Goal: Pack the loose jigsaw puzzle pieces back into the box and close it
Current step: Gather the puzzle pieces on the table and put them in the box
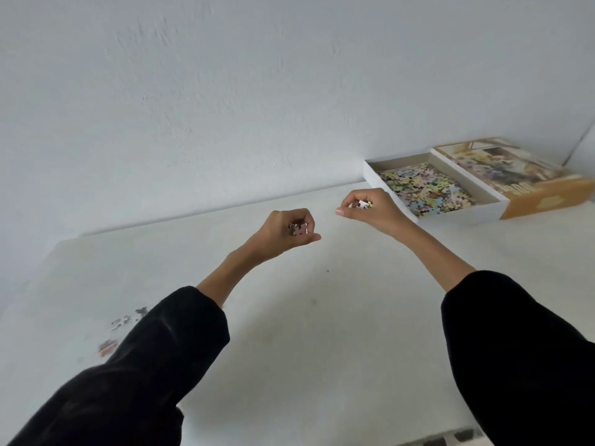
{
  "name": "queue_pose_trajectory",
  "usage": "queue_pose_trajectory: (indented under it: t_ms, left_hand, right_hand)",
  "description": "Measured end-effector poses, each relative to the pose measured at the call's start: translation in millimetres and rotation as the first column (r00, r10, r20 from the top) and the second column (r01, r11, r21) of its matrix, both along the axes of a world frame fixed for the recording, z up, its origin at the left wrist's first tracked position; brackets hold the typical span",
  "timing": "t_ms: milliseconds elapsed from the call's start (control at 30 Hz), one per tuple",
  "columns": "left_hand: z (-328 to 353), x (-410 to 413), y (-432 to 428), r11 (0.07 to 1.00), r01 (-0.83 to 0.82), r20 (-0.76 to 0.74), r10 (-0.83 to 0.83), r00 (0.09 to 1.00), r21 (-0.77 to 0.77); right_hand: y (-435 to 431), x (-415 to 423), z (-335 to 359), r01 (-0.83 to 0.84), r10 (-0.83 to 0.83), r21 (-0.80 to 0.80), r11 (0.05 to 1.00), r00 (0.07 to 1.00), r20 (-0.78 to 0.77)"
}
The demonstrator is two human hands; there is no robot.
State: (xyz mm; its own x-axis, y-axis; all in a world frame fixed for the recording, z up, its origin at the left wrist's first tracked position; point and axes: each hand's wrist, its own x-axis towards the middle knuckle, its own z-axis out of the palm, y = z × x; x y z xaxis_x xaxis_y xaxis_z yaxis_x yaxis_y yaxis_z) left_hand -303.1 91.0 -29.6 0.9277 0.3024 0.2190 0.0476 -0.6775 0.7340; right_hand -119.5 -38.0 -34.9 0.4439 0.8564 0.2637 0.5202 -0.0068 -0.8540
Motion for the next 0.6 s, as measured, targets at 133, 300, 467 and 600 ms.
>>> queue_pose_trajectory:
  t_ms: [133,300,467,600]
  left_hand:
    - [2,67,-15,0.999,0.036,0.005,-0.036,0.999,0.015]
    - [3,149,-40,0.998,0.028,0.061,-0.032,0.998,0.055]
    - [-1,224,-62,0.988,0.058,0.032,-0.063,0.997,0.140]
    - [-11,271,-77,0.951,0.159,-0.027,-0.157,0.987,0.265]
  right_hand:
    - [-20,62,10,0.011,-0.011,-0.003,1.000,0.999,0.049]
    - [-45,142,12,0.105,-0.103,-0.018,0.994,0.993,0.063]
    - [-53,199,1,0.205,-0.201,-0.050,0.978,0.977,0.066]
    - [-55,225,-10,0.253,-0.250,-0.060,0.966,0.967,0.051]
